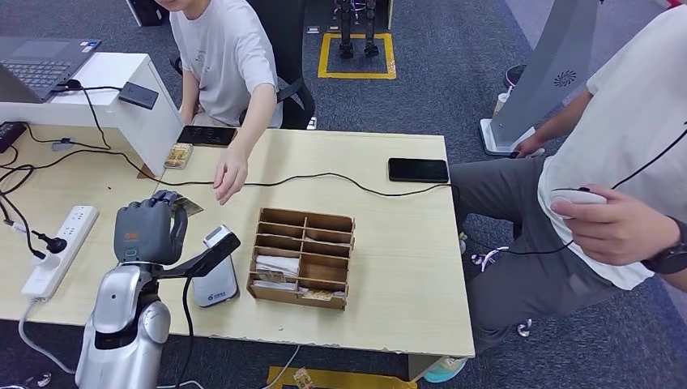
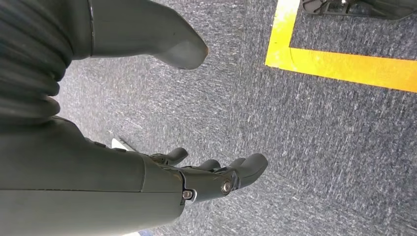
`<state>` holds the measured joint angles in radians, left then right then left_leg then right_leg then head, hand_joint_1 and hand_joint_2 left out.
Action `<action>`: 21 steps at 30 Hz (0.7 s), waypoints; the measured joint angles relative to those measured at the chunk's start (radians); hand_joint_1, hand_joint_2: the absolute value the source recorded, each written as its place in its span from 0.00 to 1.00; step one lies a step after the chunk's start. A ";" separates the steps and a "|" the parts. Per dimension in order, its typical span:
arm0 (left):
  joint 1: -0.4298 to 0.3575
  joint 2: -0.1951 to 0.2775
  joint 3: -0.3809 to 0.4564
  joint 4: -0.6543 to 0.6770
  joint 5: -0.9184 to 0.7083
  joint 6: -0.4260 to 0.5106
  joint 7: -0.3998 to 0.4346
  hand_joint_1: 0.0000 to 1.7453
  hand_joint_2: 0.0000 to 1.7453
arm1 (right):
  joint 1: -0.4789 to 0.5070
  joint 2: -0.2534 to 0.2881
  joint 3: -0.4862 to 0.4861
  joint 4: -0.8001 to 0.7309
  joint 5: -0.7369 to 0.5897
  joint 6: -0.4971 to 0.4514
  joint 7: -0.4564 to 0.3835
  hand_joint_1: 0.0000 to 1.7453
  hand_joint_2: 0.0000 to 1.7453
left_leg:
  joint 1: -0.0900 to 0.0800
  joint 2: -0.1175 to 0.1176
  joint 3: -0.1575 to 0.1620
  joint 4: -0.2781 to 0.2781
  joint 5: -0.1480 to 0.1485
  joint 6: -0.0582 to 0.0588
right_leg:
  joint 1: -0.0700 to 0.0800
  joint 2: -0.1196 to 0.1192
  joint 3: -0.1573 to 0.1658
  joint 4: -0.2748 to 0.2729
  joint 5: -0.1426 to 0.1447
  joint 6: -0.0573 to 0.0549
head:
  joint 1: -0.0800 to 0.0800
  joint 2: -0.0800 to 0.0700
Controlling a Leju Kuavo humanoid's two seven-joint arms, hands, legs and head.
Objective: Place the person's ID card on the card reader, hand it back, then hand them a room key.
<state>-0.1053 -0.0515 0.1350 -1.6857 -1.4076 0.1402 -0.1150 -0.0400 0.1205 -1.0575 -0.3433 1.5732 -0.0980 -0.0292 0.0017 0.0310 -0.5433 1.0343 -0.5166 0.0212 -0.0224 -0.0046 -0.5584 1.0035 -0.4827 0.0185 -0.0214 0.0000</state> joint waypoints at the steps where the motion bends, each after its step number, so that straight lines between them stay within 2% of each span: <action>1: 0.000 -0.005 0.000 0.000 0.028 -0.019 -0.004 1.00 1.00 | 0.000 0.000 0.000 0.000 0.000 -0.002 0.000 0.00 1.00 | 0.000 0.000 0.000 0.000 0.000 0.000 | 0.000 0.000 0.000 0.000 0.000 0.000 | 0.000 0.000; 8: 0.017 -0.054 0.010 -0.008 0.304 -0.172 -0.037 1.00 1.00 | 0.002 -0.003 0.000 -0.001 0.000 -0.003 0.007 0.00 1.00 | 0.000 0.000 0.000 0.000 0.000 0.000 | 0.000 0.000 0.000 0.000 0.000 0.000 | 0.000 0.000; 14: 0.049 -0.063 0.023 -0.018 0.316 -0.175 -0.026 1.00 1.00 | 0.006 -0.005 0.000 -0.004 0.000 -0.001 0.008 0.00 1.00 | 0.000 0.000 0.000 0.000 0.000 0.000 | 0.000 0.000 0.000 0.000 0.000 0.000 | 0.000 0.000; 21: 0.092 -0.077 0.077 -0.023 0.335 -0.172 -0.023 1.00 1.00 | 0.007 -0.006 0.000 -0.009 0.000 -0.001 0.007 0.00 1.00 | 0.000 0.000 0.000 0.000 0.000 0.000 | 0.000 0.000 0.000 0.000 0.000 0.000 | 0.000 0.000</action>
<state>-0.0135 -0.1289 0.2122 -1.7090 -1.0724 -0.0316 -0.1376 -0.0328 0.1141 -1.0574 -0.3519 1.5732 -0.0989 -0.0226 0.0018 0.0310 -0.5435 1.0342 -0.5166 0.0212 -0.0222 -0.0047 -0.5584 1.0036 -0.4827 0.0184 -0.0213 0.0000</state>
